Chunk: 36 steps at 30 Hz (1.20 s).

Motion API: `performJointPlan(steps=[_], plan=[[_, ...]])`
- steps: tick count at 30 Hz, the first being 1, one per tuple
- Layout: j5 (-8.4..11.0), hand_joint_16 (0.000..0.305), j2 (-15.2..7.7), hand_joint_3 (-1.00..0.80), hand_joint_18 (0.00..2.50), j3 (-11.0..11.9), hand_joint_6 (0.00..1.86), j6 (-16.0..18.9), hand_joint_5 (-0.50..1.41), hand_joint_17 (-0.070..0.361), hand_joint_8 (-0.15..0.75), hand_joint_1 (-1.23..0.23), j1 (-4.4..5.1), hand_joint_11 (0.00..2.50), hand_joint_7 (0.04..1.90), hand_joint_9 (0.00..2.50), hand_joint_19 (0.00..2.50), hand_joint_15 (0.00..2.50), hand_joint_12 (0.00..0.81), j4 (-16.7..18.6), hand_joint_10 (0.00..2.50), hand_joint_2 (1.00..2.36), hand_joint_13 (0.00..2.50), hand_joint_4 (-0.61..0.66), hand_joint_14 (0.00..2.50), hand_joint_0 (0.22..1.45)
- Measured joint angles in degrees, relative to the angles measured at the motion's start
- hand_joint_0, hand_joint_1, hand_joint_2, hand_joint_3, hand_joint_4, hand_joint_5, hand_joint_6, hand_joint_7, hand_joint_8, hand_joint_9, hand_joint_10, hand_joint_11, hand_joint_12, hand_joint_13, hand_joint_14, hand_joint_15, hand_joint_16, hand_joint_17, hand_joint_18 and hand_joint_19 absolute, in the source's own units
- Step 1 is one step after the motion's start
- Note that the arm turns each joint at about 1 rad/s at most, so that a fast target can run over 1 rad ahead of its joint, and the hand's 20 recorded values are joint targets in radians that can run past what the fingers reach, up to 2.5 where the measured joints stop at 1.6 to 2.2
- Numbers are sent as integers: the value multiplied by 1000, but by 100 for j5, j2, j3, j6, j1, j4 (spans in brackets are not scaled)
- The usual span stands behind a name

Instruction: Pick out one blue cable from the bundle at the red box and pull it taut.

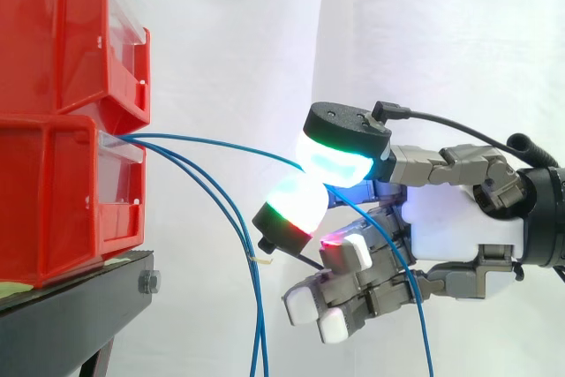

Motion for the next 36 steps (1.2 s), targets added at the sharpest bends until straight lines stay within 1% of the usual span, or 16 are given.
performJointPlan(steps=[5, 8, 10, 11, 13, 15, 17, 24, 25, 28, 30, 33, 36], plan=[[-10, 62, 0, -154, 630, 0, 893, 47, -194, 138, 287, -735, 0, 1121, 1076, 1215, 675, 576, 356, -32, 32, 1023, 899, -10, 24, 658], [-12, 61, 2, -158, 632, -1, 894, 53, -194, 138, 281, -733, 1, 1116, 1068, 1213, 675, 598, 360, -43, 32, 1022, 924, -8, 26, 659], [-13, 61, 1, -158, 632, -1, 894, 54, -195, 138, 283, -732, 2, 1121, 1064, 1210, 675, 639, 356, -46, 31, 1022, 968, -5, 27, 659], [-13, 61, 1, -164, 634, -1, 893, 55, -196, 137, 287, -730, 2, 1123, 1069, 1208, 666, 707, 354, -46, 31, 1021, 1039, -4, 27, 660], [-13, 61, 0, -168, 636, 0, 893, 56, -196, 137, 287, -728, 0, 1130, 1068, 1208, 667, 757, 354, -47, 31, 1022, 1082, -7, 29, 661], [-12, 60, 0, -171, 642, 0, 894, 67, -197, 136, 286, -727, 0, 1177, 1061, 1210, 675, 870, 344, -48, 32, 1022, 1149, -6, 31, 662], [-9, 60, 1, -176, 644, 2, 893, 94, -198, 136, 279, -724, 1, 1241, 1059, 1216, 675, 922, 343, -48, 32, 1023, 1174, -3, 31, 663], [-13, 61, 4, -193, 649, 22, 894, 168, -201, 137, 276, -718, -1, 1302, 1048, 1230, 685, 1029, 340, -65, 30, 1021, 1213, 6, 32, 668], [-13, 61, 3, -204, 650, 23, 893, 180, -202, 137, 274, -716, -1, 1314, 1041, 1226, 684, 1030, 341, -76, 30, 1020, 1213, 10, 32, 669], [-15, 61, 3, -299, 648, 24, 877, 206, -203, 137, 279, -702, -2, 1301, 1024, 1216, 702, 1025, 345, -96, 30, 1015, 1209, 75, 31, 670], [-18, 61, 5, -365, 646, 24, 868, 221, -201, 138, 274, -687, -2, 1248, 1003, 1206, 701, 989, 345, -108, 29, 1011, 1176, 112, 32, 653], [-21, 62, 7, -462, 644, 29, 854, 234, -198, 140, 274, -640, -3, 1252, 1002, 1207, 702, 961, 349, -121, 30, 1003, 1163, 127, 30, 615], [-22, 63, 5, -500, 644, 30, 848, 238, -196, 141, 278, -602, -3, 1250, 987, 1208, 710, 951, 352, -125, 30, 1000, 1156, 136, 31, 593]])
